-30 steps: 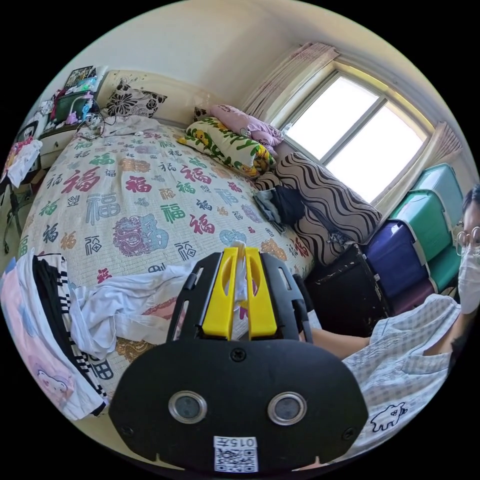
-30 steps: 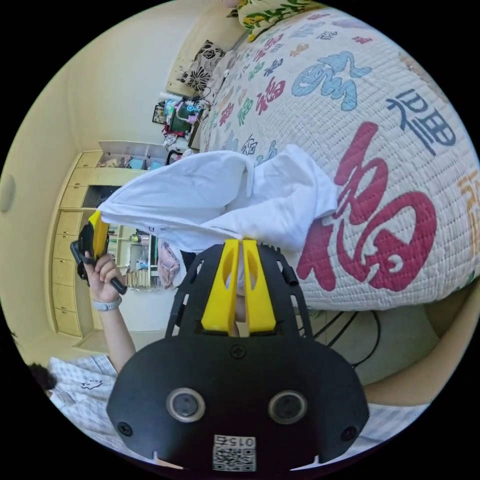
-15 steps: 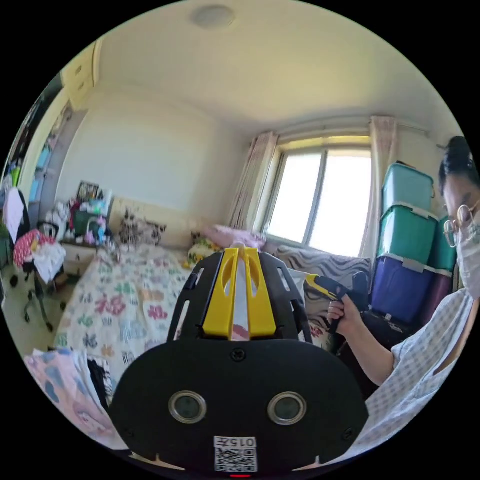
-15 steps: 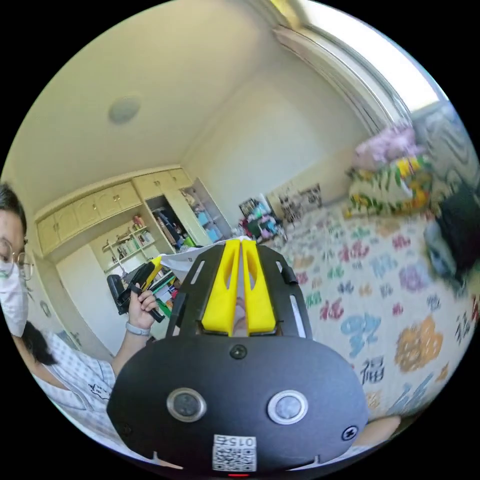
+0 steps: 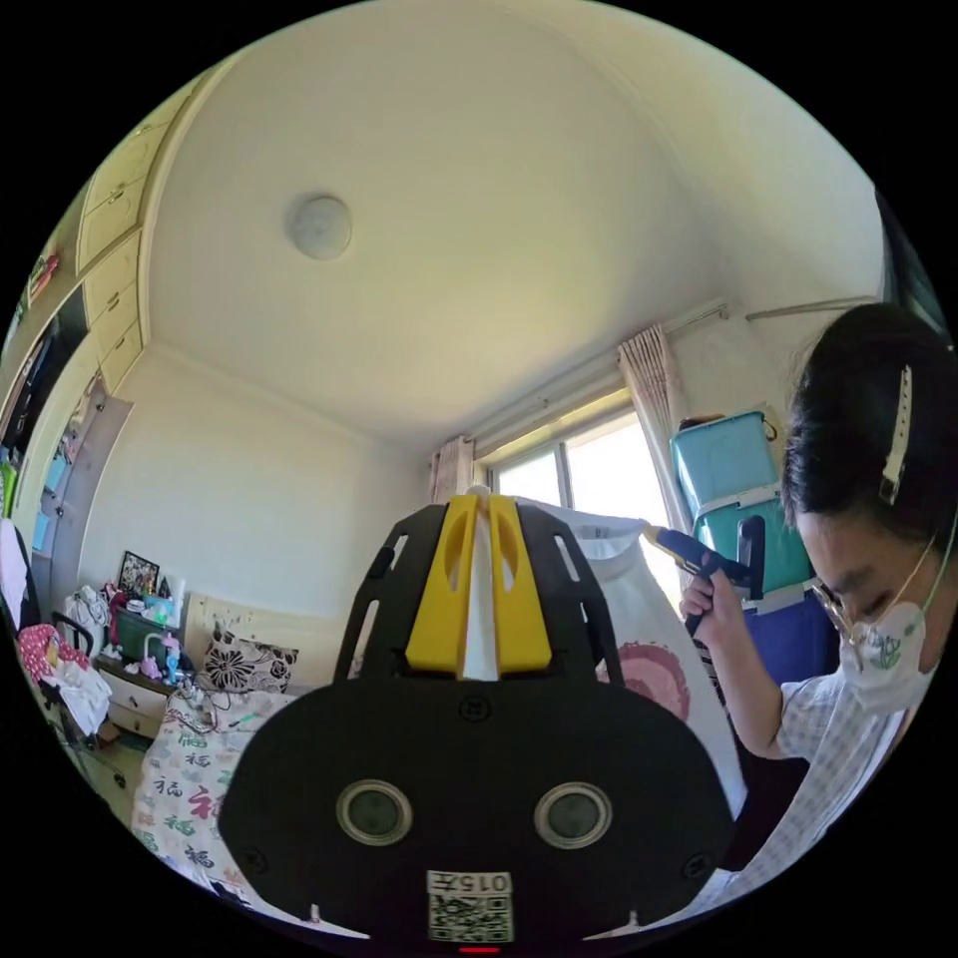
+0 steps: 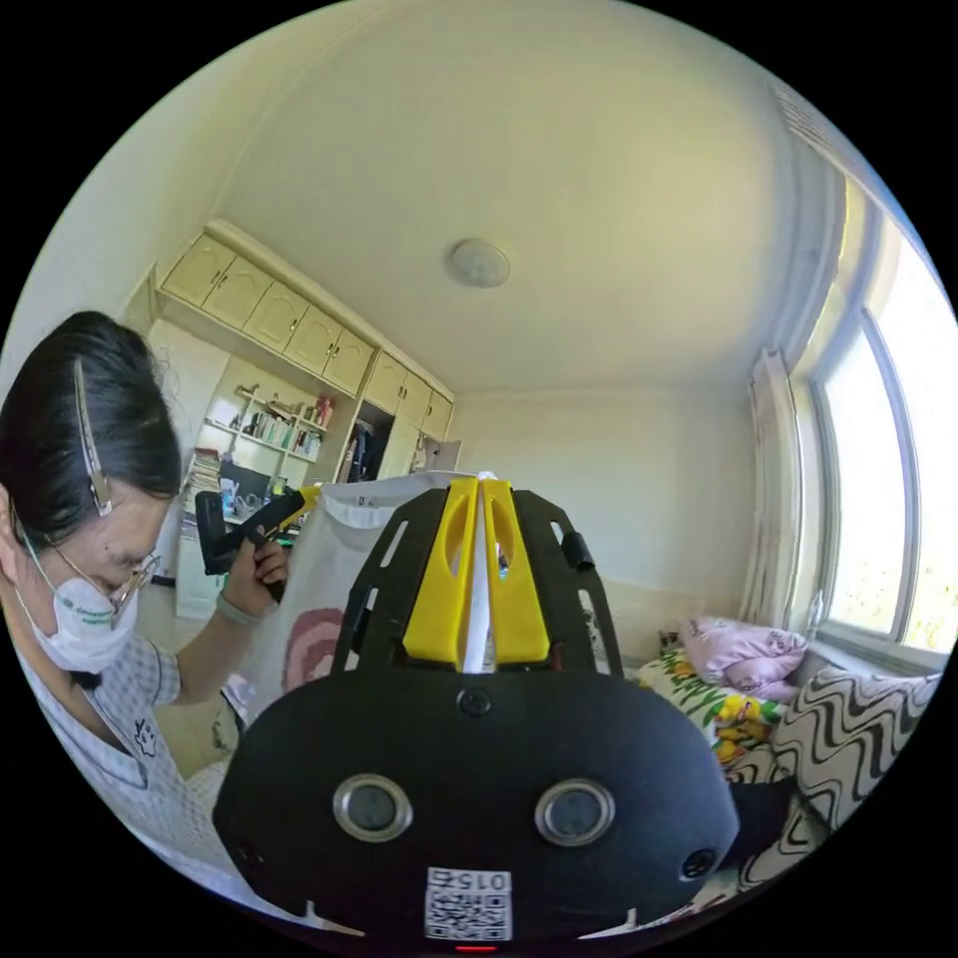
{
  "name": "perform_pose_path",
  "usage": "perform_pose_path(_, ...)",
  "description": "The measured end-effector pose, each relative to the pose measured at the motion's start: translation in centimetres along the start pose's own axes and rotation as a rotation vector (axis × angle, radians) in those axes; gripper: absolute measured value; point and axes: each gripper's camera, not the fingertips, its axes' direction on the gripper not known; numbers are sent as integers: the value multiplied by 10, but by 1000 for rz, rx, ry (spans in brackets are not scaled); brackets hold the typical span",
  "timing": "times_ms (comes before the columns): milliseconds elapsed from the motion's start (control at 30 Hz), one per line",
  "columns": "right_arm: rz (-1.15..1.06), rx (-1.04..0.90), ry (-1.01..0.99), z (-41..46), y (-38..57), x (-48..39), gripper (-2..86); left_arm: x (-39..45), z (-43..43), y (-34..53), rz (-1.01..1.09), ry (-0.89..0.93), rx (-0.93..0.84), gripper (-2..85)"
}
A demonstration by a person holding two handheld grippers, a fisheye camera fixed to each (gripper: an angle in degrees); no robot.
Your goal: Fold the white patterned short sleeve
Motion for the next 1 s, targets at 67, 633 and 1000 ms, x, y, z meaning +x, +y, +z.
perform_pose_path(67, -15, -29, 25, 17, 1, 6, -4, -8, 20, 8, -3, -7, -27, 1)
perform_pose_path(633, 376, -1208, 196, 488, 435, 202, -1, -244, 382, 488, 105, -589, -1318, 45)
perform_pose_path(1000, 428, -1418, -521, 305, 605, 102, 49, -197, 143, 615, -419, 123, -1566, 65)
